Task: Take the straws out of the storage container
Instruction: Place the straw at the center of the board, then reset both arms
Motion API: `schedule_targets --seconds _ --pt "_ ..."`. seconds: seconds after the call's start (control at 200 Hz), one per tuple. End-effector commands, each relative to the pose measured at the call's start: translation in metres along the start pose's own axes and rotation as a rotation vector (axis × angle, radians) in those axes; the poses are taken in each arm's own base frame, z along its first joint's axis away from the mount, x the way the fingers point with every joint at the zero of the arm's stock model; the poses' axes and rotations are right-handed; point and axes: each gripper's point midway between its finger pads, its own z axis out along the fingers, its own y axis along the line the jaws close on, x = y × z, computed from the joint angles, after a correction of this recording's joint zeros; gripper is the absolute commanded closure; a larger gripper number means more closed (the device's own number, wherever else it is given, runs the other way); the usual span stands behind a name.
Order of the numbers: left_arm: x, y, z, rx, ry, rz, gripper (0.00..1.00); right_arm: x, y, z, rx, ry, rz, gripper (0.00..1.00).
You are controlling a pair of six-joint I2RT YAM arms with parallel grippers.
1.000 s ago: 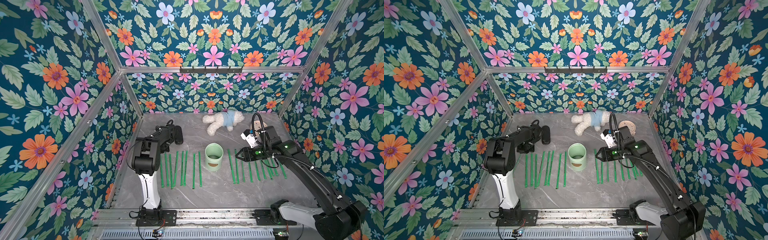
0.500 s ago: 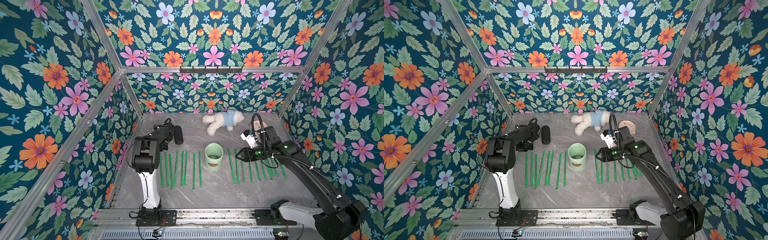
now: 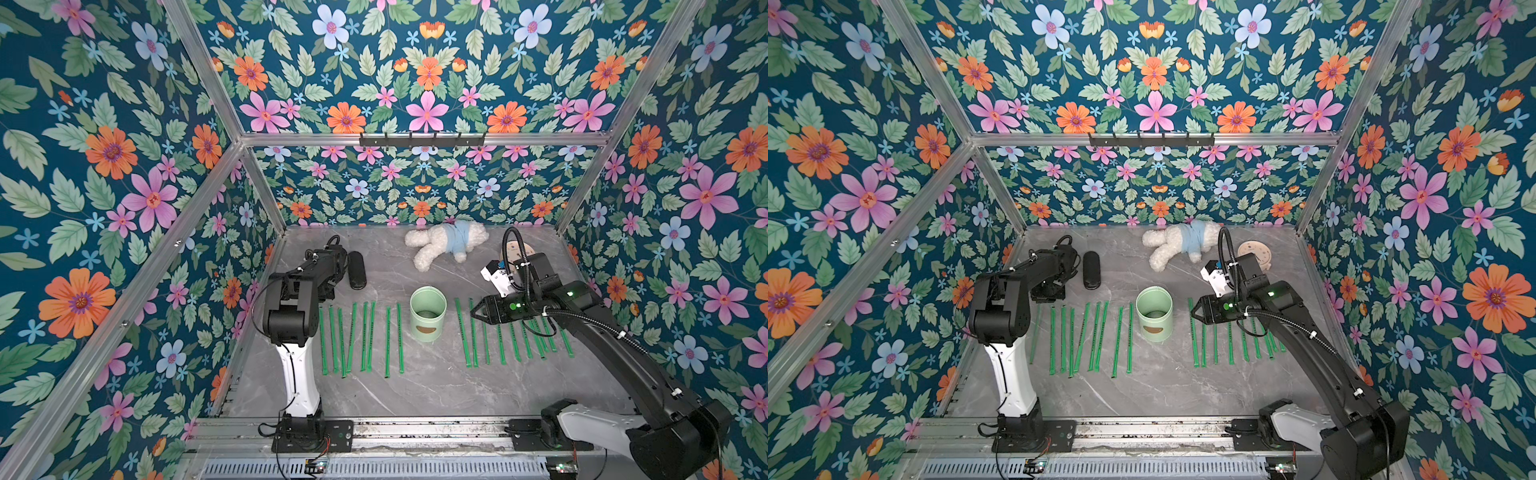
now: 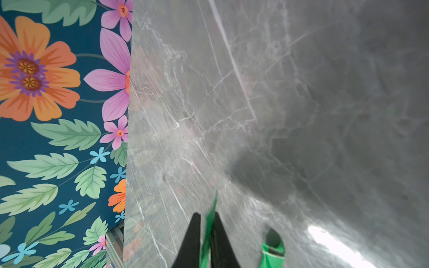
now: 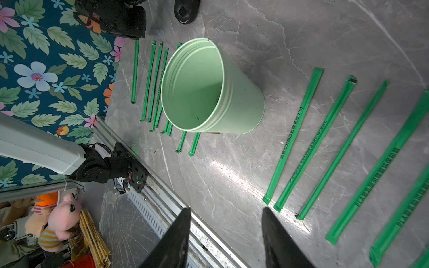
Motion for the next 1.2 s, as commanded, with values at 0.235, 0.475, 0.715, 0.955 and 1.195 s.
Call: schedule_targets --seconds 0.235,0.475,0.715,0.955,1.195 --pt "0.000 0.002 -0.002 0.003 -0.003 0.005 0.76 -0.001 0.001 0.001 -0.006 -0.004 -0.003 0.49" --pt "0.000 0.002 -0.003 0.007 -0.006 0.000 0.70 -0.001 0.000 0.003 -0.007 -0.002 -0.001 0.49" --pt "-0.010 0.010 -0.025 0.066 -0.066 -0.066 0.66 -0.001 0.000 0.002 -0.005 -0.009 -0.001 0.49" --pt "-0.036 0.039 -0.082 0.177 -0.231 -0.202 0.31 -0.010 -0.008 -0.013 0.041 -0.091 0.023 0.18" --pt "-0.042 0.061 -0.125 0.287 -0.354 -0.298 0.01 -0.017 -0.009 -0.029 0.056 -0.144 0.040 0.01"
